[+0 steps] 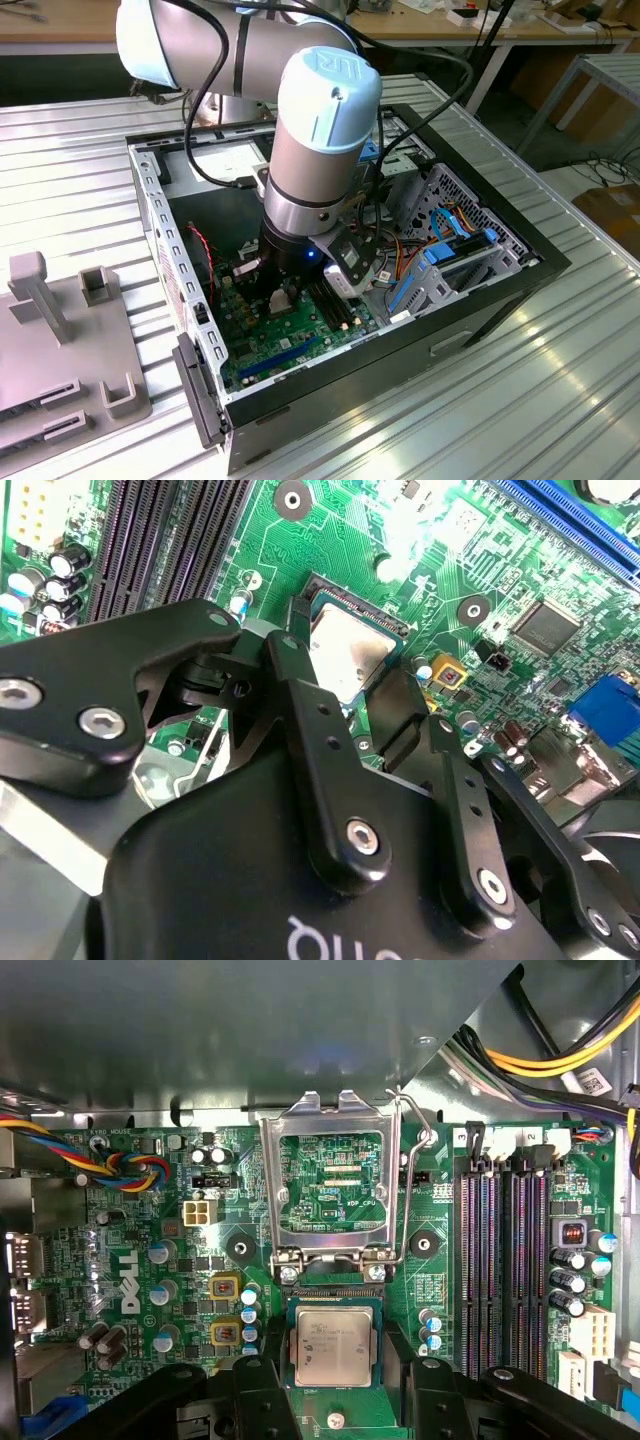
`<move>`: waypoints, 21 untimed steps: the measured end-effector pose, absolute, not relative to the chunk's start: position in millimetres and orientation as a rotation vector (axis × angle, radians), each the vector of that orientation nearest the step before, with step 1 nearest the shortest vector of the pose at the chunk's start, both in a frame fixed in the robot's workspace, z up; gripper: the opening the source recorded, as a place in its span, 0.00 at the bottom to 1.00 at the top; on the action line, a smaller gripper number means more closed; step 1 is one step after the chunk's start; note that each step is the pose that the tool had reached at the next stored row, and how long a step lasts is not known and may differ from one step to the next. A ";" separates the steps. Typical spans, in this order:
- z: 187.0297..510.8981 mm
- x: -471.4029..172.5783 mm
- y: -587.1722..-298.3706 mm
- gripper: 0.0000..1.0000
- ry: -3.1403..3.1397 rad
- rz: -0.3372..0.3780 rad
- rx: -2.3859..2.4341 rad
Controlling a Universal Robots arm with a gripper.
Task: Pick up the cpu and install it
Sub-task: 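Place the cpu into insertion slot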
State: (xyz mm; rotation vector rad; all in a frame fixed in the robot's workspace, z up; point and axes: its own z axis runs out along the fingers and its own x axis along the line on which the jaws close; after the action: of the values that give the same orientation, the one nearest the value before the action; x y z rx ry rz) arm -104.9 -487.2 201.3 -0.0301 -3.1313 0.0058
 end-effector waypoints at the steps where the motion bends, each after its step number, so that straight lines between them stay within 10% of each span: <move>1: 201.2 -104.9 -487.2 0.47 -3.131 0.006 -0.030; 21: 201.9 -104.6 -487.2 0.47 -3.131 0.005 0.026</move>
State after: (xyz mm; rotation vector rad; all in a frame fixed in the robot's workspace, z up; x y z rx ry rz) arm -104.6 -487.2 201.9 0.0264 -3.1315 0.0050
